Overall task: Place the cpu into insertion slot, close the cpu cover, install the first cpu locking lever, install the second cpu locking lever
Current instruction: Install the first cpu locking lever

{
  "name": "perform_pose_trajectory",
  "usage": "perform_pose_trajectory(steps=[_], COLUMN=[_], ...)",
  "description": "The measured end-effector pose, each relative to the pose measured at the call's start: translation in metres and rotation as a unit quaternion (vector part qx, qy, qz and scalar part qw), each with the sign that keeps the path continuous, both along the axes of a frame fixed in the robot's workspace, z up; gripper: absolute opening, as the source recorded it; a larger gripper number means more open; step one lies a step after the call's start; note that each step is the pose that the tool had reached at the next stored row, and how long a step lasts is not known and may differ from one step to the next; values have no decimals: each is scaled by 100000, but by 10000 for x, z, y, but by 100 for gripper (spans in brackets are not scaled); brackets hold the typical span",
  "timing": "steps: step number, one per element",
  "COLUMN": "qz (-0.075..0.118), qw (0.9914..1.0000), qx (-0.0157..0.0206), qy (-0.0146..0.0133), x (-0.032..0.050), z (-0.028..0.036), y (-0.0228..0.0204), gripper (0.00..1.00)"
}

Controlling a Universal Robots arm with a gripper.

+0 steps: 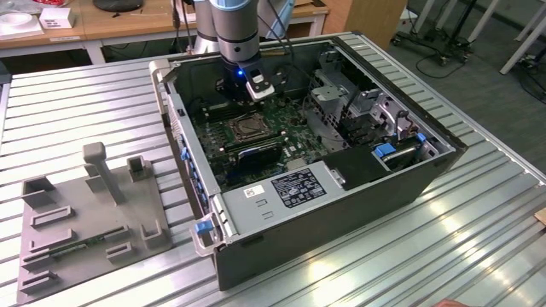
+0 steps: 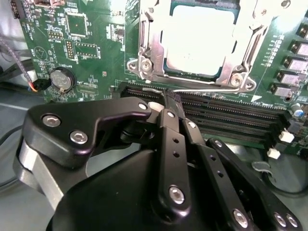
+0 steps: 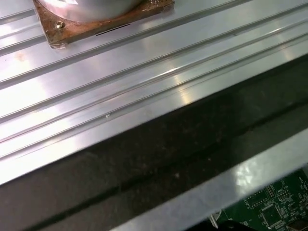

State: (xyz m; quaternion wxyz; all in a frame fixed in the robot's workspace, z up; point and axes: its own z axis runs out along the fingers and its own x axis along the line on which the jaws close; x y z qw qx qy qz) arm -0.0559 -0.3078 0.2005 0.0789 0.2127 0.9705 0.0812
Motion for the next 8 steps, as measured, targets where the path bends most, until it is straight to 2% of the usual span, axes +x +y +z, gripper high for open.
perform_pose_trajectory(steps=[4,8], qz=[94,208], qw=[99997,99985], qx=[-730,-1703], qy=[48,86], x=[0,0], z=[-30,-54], y=[-1,-2], gripper=[10,10])
